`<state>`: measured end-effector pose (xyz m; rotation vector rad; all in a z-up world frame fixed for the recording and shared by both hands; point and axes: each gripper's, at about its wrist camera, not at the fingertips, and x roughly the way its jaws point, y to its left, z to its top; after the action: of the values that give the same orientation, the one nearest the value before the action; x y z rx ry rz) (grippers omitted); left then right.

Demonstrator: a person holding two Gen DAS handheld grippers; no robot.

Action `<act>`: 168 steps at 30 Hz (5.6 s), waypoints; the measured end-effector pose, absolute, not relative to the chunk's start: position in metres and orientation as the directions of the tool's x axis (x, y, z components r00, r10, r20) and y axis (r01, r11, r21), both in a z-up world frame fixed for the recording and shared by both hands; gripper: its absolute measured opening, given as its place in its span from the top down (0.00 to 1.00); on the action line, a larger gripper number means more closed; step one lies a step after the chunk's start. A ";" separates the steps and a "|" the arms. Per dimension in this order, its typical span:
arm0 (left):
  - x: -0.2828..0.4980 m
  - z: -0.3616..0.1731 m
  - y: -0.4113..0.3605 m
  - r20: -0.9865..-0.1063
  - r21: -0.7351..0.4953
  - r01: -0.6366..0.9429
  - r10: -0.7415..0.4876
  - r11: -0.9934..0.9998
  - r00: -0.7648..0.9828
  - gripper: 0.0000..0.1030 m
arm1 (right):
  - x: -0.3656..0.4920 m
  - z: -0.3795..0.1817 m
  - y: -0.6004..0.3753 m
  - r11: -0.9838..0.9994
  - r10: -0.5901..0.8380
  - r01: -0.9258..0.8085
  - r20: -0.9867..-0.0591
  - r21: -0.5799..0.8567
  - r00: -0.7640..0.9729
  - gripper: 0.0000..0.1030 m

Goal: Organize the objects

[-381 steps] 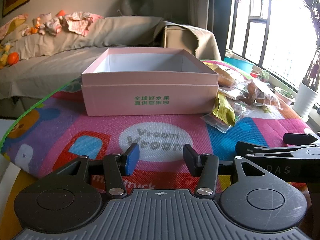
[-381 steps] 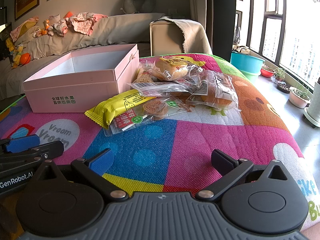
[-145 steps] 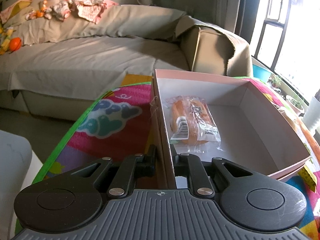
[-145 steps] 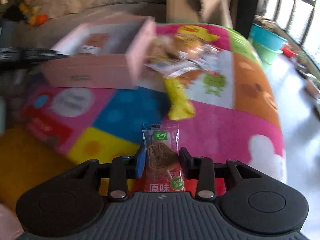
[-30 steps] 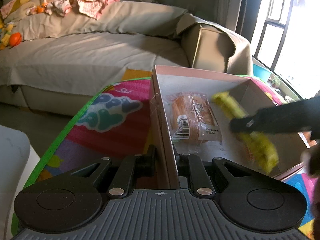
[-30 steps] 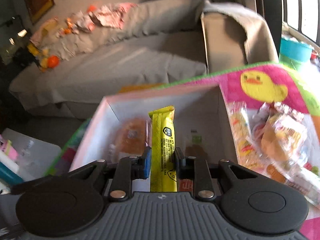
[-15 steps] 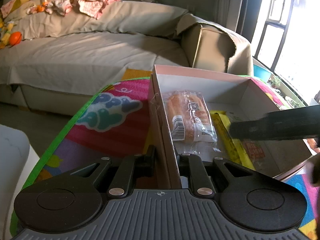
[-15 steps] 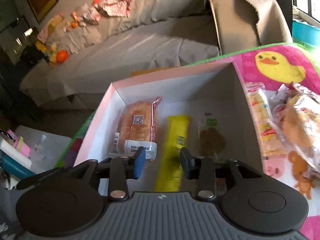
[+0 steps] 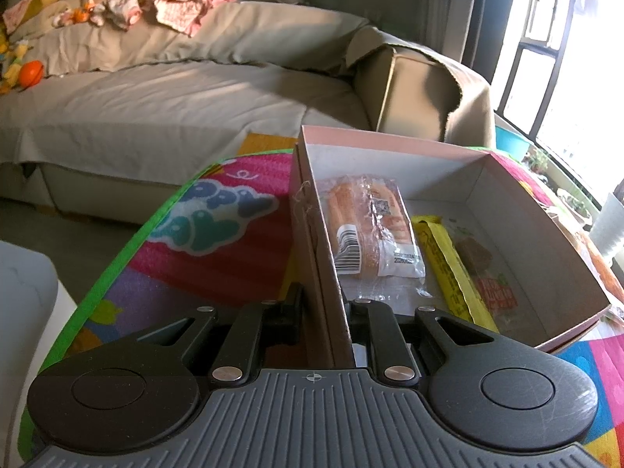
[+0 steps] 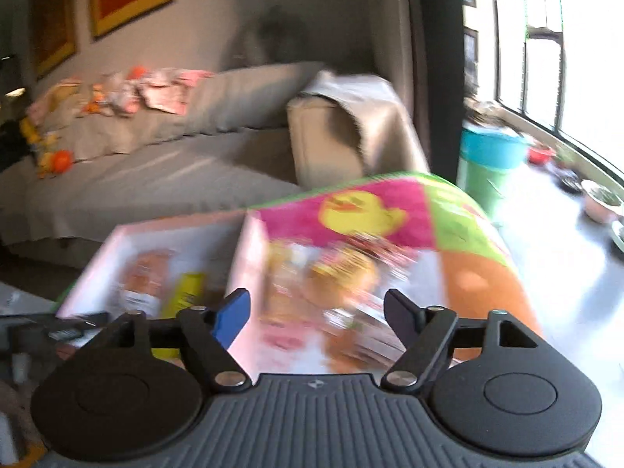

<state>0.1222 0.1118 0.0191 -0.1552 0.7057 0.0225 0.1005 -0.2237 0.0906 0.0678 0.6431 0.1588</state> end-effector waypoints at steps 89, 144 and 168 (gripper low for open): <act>0.106 0.032 0.109 -0.654 -0.052 -0.031 -0.010 0.998 0.756 0.86 | 0.023 0.036 -0.185 0.955 0.243 -0.289 -0.725 0.064 0.644 0.18; 0.105 0.028 0.113 -0.661 -0.105 -0.056 -0.028 0.993 0.750 0.87 | 0.160 0.073 -0.209 0.919 0.375 -0.170 -0.658 0.356 0.652 0.33; 0.102 0.027 0.114 -0.657 -0.116 -0.060 -0.031 0.991 0.753 0.86 | 0.128 0.038 -0.227 0.941 0.327 -0.115 -0.771 0.317 0.547 0.74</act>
<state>0.1023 0.1136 0.0271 -0.1329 0.7183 0.0155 0.1279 -0.2275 0.0377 0.2412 0.9589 0.2646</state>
